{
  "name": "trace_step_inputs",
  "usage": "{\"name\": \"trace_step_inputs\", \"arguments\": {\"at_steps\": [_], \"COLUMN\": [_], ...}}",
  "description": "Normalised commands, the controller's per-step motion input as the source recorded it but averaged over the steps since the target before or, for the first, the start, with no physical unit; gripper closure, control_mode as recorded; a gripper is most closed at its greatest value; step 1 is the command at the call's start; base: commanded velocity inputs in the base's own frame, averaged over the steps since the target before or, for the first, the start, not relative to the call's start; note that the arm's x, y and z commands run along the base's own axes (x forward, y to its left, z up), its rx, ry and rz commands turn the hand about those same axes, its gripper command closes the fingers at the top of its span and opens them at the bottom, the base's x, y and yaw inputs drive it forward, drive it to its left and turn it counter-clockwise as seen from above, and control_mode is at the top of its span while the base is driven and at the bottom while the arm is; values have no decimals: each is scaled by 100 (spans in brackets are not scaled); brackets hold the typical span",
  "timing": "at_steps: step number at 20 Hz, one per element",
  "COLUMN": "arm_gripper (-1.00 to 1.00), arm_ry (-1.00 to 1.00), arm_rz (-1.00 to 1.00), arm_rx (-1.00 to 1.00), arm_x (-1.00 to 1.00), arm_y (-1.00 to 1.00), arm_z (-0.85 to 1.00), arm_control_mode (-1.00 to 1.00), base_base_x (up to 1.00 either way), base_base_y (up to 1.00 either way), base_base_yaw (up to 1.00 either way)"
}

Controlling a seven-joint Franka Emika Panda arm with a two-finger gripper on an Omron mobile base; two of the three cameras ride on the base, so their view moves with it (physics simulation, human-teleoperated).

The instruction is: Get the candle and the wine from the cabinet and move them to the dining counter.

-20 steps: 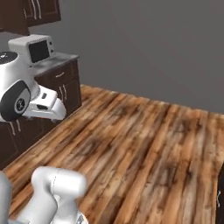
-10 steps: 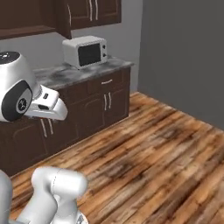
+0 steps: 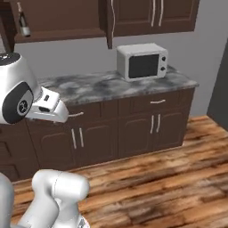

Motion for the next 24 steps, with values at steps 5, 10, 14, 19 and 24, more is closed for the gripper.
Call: {"name": "trace_step_inputs", "arguments": {"at_steps": [5,10,14,19,24], "arm_gripper": [-100,-100,-100,-100,-100], "arm_ry": [0,0,0,0,0], "arm_rz": [0,0,0,0,0], "arm_rx": [0,0,0,0,0], "arm_x": [0,0,0,0,0], "arm_y": [0,0,0,0,0], "arm_z": [0,0,0,0,0], "arm_control_mode": [100,100,100,100,100], "base_base_x": [99,87,88,83,65], "base_base_y": [-38,-61,-56,-27,12], "base_base_yaw": [67,59,39,23,5]}}
